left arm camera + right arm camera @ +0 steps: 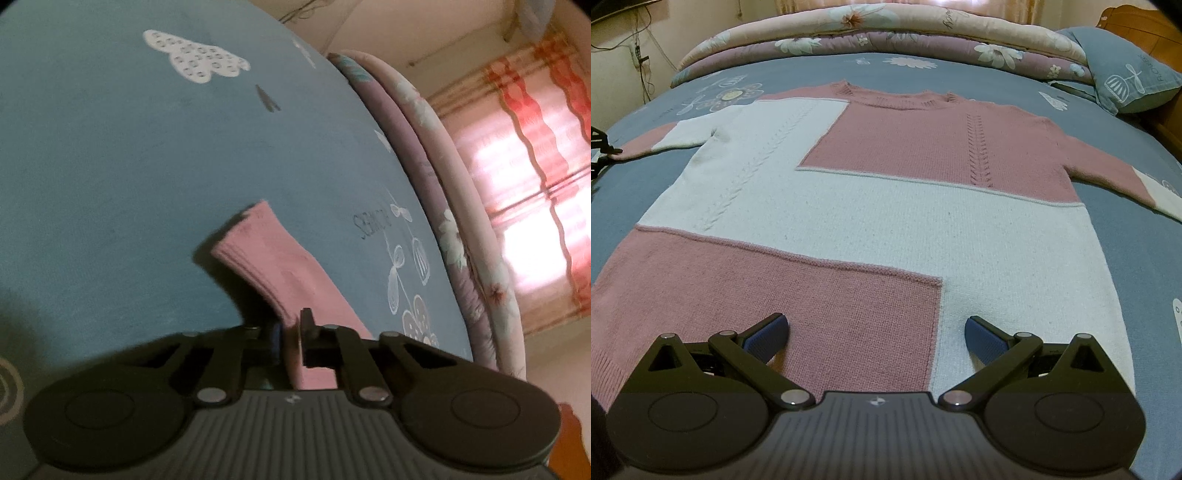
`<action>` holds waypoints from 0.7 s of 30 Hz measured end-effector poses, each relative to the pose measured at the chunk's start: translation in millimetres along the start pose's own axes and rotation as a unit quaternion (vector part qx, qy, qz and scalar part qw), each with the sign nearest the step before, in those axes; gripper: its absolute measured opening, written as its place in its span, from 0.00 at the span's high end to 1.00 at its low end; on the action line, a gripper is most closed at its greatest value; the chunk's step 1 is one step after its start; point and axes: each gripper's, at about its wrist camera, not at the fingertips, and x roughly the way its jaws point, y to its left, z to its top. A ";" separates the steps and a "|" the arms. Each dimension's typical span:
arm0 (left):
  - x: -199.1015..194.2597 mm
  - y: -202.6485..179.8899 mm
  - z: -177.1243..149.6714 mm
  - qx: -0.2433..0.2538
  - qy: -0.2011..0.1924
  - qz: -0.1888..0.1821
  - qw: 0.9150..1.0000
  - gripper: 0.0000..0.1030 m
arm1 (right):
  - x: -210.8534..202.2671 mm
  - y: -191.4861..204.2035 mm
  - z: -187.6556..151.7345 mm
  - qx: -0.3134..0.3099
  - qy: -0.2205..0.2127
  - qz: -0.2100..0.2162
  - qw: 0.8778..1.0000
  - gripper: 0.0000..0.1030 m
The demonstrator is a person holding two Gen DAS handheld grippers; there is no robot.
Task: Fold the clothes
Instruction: 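Close the left gripper on the pink cuff and lift it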
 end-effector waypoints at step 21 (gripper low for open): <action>-23.5 -75.2 -16.2 0.125 -0.007 -0.006 0.992 0.97 | -3.7 -3.5 -2.7 -0.005 -0.008 0.011 1.000 0.00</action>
